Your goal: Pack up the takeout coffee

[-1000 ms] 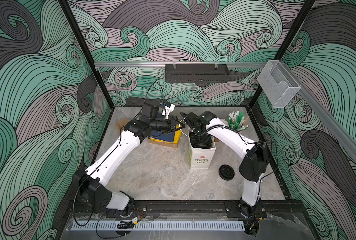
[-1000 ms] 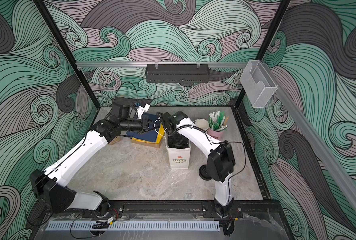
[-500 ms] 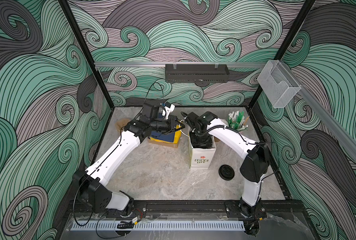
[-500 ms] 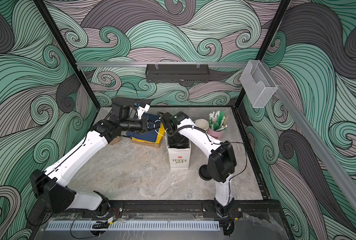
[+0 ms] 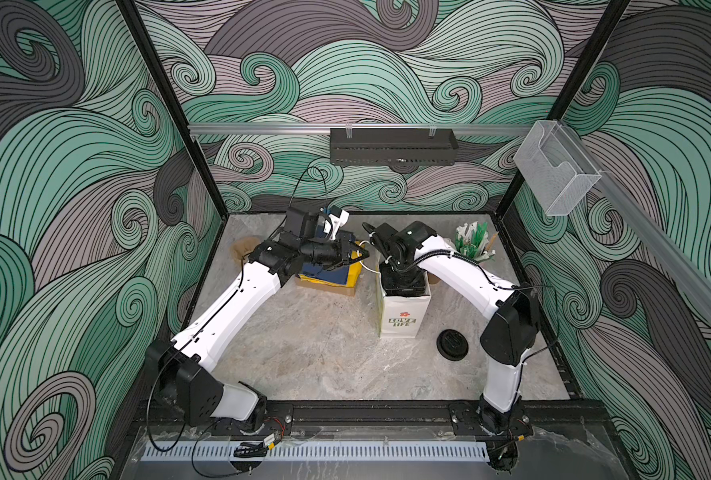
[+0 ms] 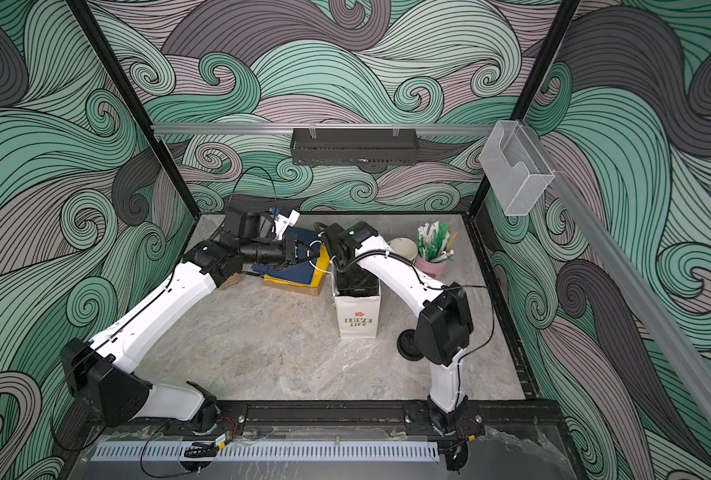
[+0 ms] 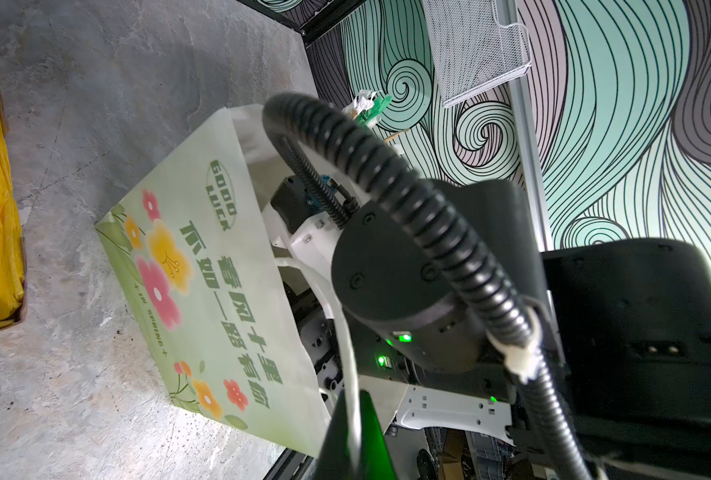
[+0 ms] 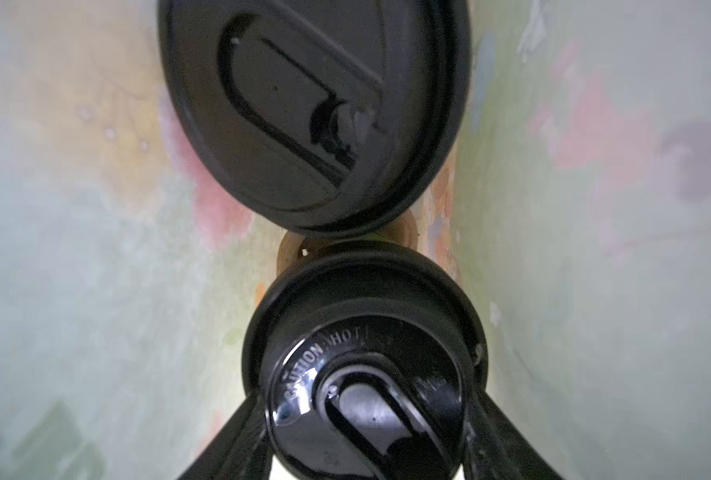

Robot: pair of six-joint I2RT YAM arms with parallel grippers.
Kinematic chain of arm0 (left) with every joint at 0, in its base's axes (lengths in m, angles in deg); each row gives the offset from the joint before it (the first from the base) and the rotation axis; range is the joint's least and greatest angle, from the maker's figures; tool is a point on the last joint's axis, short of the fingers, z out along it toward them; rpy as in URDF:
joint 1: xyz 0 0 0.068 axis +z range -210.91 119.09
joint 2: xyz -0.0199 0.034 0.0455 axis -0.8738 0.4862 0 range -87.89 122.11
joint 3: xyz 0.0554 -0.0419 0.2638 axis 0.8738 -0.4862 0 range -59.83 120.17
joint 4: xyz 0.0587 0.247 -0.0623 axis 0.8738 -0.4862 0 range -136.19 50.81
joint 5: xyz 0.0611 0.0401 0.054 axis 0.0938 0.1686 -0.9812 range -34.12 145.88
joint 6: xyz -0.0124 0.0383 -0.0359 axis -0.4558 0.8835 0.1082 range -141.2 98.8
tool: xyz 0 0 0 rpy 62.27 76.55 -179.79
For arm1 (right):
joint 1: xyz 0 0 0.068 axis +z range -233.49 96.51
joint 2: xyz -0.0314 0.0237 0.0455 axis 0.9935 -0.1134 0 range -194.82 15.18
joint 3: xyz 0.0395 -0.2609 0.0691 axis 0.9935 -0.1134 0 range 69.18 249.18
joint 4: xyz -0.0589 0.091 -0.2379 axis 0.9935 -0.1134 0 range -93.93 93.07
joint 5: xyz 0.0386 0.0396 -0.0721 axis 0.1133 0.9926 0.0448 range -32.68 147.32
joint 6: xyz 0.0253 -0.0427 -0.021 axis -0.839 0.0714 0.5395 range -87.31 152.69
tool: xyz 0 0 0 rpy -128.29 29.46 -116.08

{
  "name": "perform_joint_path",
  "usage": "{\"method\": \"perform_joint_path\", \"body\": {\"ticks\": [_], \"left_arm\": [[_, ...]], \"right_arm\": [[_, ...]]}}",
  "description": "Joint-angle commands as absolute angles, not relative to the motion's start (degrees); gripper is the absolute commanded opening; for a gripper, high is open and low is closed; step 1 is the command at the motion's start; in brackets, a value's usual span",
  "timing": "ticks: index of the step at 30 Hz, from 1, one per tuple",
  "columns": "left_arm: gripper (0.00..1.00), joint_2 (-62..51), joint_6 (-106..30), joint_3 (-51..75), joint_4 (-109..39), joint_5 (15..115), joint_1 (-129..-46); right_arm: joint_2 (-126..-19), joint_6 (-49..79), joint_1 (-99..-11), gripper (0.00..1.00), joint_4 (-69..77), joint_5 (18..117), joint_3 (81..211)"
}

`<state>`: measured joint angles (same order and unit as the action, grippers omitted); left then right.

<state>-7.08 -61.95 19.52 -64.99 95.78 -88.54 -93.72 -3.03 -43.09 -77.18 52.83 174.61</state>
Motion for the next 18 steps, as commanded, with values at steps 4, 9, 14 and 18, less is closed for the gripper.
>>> {"method": "perform_joint_path", "body": {"ticks": [4,9,14,18], "left_arm": [[0.00,-7.8,-61.3,18.7,-65.5,95.3,-88.9],[0.00,-7.8,-61.3,18.5,-65.5,95.2,-88.8],[0.00,-7.8,-61.3,18.5,-65.4,95.1,-88.9],[0.00,-7.7,-61.3,18.5,-65.4,95.1,-88.8]], "right_arm": [[-93.9,-3.9,-43.3,0.61,-78.7,53.6,178.0],[-95.0,-3.8,-43.2,0.61,-77.4,54.3,177.8],[-95.3,-3.9,-43.2,0.61,-77.4,54.0,176.7],[-95.5,-4.1,-43.3,0.61,-75.8,54.5,175.1]]}}
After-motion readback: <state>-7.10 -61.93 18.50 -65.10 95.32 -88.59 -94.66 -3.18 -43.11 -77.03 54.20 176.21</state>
